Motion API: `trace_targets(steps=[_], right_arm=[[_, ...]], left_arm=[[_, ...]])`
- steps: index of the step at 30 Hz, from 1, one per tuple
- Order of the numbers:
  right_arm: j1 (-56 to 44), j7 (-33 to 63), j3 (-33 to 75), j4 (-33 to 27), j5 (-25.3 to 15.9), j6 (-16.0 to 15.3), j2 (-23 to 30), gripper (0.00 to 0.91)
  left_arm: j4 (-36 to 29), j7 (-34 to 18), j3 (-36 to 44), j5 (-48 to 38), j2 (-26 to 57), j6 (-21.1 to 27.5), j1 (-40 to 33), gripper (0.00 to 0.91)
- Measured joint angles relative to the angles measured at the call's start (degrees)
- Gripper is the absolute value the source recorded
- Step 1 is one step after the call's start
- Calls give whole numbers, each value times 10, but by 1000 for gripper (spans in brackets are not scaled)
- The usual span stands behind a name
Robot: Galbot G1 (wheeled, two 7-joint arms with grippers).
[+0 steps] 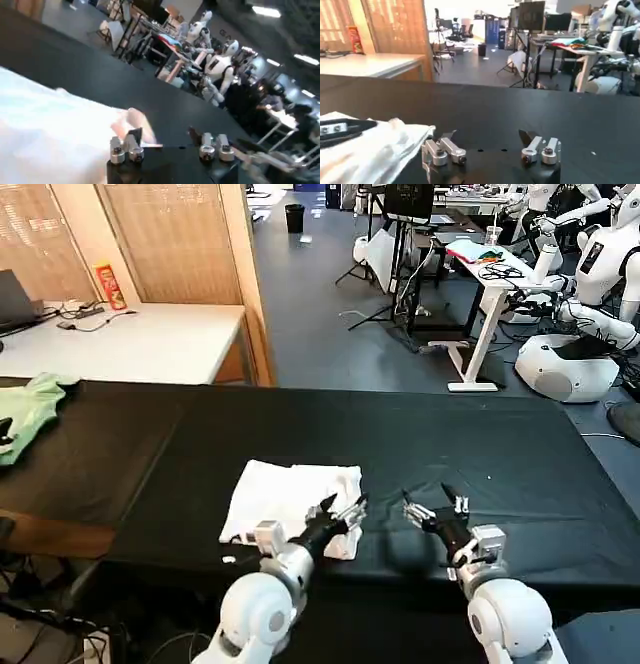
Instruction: Fold and organize the clothes.
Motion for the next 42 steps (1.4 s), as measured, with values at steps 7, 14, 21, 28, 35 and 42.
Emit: trace_targets(steps=[7, 14, 21, 28, 35, 42], right_arm=[[39, -36, -62, -17, -2, 6, -26, 878], [97, -30, -148, -50, -58, -7, -19, 878], [118, 18, -186, -81, -129, -51, 0, 878], [94, 65, -153, -75, -163, -49, 9, 878], [73, 51, -120, -51, -142, -12, 15, 878], [109, -21, -163, -68, -97, 4, 11, 878]], left_arm=[[-8, 20, -56, 74, 61, -28, -4, 878], [-1, 18, -93, 117, 85, -41, 20, 878], [13, 17, -114, 127, 85, -45, 31, 878], [30, 17, -127, 128, 84, -50, 24, 878], [42, 17, -138, 126, 86, -56, 27, 878], [41, 17, -139, 129, 87, -56, 33, 878]])
